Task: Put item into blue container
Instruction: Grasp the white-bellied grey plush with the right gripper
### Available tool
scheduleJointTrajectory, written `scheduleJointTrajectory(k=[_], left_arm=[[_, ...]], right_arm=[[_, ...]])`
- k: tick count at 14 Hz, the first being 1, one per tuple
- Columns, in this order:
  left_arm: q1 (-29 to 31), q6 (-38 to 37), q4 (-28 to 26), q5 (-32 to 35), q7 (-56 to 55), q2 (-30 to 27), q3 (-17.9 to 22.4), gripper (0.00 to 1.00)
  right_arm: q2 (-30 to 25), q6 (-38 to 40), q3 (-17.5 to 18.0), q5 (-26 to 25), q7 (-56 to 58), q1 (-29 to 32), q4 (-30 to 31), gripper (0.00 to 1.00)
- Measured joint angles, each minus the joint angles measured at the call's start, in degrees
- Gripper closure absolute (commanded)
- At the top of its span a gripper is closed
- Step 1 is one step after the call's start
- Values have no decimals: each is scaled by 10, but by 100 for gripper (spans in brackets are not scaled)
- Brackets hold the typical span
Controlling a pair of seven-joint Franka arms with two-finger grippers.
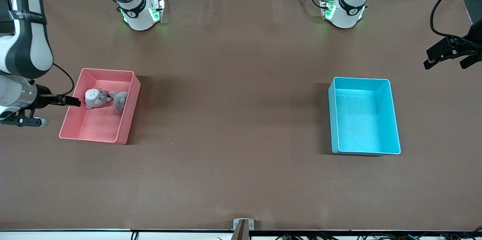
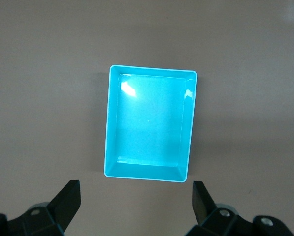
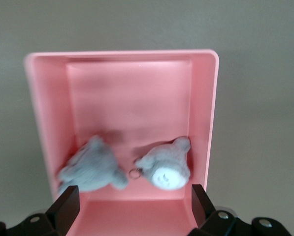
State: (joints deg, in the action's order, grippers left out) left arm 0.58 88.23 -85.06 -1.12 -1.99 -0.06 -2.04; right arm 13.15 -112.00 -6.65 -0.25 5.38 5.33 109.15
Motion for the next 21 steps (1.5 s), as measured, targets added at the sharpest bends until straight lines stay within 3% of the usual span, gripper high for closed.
scheduleJointTrajectory(k=[4, 7, 12, 16, 21], left_arm=[[0, 0, 0, 0, 0, 0, 0, 0], [0, 0, 0, 0, 0, 0, 0, 0], [0, 0, 0, 0, 0, 0, 0, 0], [1, 0, 0, 0, 0, 0, 1, 0], [2, 0, 0, 0, 0, 0, 1, 0]], right_arm=[[1, -125, 0, 0, 2, 26, 122, 0], [1, -168, 0, 5, 1, 29, 166, 0], [0, -170, 5, 8, -123, 12, 172, 0], [0, -172, 5, -64, -221, -7, 172, 0], [1, -184, 0, -96, -229, 7, 174, 0]])
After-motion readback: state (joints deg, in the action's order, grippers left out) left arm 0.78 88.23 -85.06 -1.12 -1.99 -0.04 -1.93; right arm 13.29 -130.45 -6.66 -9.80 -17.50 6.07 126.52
